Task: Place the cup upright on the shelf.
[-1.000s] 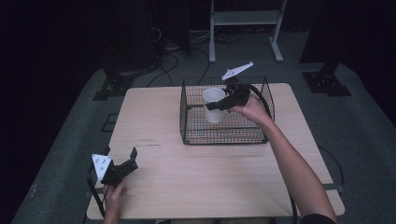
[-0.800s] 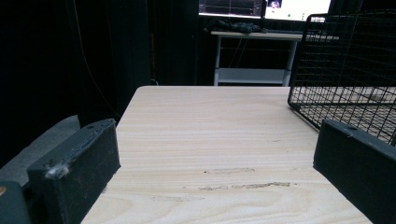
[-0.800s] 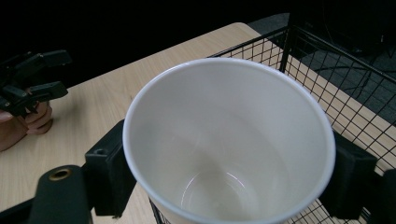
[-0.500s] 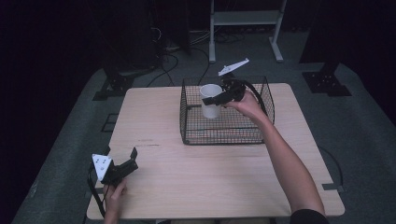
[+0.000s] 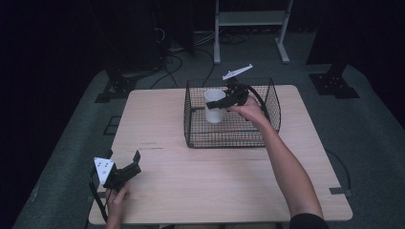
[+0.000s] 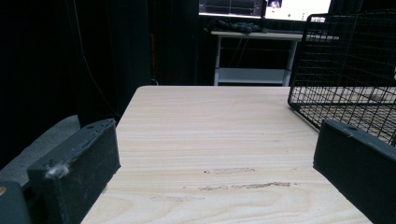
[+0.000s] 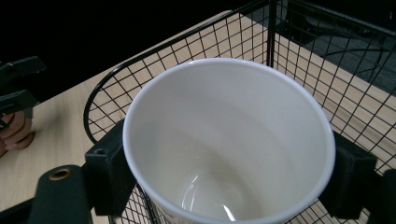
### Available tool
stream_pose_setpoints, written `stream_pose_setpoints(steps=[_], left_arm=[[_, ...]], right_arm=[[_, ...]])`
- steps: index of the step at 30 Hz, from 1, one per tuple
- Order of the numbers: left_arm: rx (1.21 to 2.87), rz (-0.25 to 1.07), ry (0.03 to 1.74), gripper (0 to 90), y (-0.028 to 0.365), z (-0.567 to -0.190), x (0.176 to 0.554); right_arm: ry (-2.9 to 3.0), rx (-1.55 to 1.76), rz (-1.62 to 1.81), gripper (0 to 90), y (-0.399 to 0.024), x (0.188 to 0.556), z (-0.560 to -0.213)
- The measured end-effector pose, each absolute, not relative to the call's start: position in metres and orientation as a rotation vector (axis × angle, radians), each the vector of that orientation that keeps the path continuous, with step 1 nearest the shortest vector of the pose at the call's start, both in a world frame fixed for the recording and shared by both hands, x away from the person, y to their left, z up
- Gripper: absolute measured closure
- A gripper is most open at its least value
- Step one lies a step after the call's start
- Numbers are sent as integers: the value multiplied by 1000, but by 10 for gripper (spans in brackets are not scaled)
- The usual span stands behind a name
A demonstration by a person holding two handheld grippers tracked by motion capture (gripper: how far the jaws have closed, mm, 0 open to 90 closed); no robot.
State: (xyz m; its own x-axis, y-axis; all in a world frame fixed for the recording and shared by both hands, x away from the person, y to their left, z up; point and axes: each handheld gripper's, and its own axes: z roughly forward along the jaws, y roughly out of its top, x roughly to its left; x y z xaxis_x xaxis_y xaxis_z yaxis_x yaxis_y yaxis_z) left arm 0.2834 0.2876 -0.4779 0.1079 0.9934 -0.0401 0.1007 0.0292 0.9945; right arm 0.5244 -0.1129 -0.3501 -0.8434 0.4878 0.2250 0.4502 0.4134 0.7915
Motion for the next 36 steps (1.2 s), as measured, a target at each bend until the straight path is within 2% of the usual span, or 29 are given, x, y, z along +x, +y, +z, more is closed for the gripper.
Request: stream_pose_setpoints(steps=[36], left_arm=[[1305,1052,1213,0,288,-478,283]], right_arm=[[2643,988,1234,189,-114,546,-391]])
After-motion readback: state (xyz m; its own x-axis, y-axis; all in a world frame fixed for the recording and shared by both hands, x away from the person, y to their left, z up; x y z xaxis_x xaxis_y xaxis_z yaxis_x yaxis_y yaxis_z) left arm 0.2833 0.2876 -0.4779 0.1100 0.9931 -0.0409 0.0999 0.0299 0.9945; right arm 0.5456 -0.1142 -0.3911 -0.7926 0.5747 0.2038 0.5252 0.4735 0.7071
